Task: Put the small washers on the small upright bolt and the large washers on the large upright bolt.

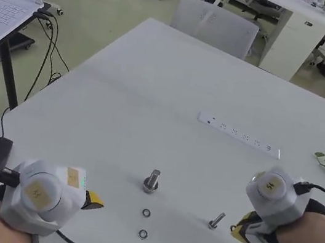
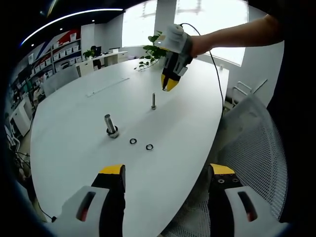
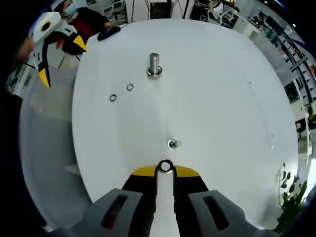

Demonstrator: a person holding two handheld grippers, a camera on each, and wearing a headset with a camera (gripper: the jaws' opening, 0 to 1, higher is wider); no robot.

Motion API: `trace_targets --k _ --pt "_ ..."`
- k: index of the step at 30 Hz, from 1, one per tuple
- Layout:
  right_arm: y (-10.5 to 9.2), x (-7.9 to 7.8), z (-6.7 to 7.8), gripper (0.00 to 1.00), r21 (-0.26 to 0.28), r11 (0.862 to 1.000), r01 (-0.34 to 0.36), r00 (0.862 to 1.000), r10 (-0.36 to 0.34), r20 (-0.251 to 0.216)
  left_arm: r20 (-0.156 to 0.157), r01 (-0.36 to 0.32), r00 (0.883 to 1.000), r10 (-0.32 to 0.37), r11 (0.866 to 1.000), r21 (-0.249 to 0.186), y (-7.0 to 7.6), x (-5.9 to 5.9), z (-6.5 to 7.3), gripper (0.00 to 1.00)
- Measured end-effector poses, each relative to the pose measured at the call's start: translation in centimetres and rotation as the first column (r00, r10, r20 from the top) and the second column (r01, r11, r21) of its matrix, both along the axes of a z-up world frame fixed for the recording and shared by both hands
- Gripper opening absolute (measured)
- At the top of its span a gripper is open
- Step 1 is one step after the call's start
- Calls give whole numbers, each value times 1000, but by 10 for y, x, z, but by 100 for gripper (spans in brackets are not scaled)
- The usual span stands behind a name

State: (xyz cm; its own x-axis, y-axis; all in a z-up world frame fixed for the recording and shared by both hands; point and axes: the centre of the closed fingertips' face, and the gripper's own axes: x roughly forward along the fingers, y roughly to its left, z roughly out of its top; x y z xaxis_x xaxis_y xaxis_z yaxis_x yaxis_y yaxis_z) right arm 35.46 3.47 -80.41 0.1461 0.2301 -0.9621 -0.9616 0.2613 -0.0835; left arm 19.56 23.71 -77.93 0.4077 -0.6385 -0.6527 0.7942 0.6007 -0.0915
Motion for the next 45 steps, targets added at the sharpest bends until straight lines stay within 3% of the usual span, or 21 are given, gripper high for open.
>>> trace_targets --k 8,13,30,45 --pt "11 17 5 12 19 1000 7 1000 -7 15 2 -8 1000 8 1000 -4 -1 2 -1 69" --pt "18 25 0 12 15 1000 -2 1000 1 12 7 -15 1000 15 1000 -5 1 6 -1 71" --pt "19 23 -16 12 -8 1000 -16 1000 16 -14 25 -30 999 30 1000 8 8 16 -5 87" --pt "21 23 -32 12 -50 997 -52 998 51 -22 5 -30 1000 30 999 14 11 14 -10 84"
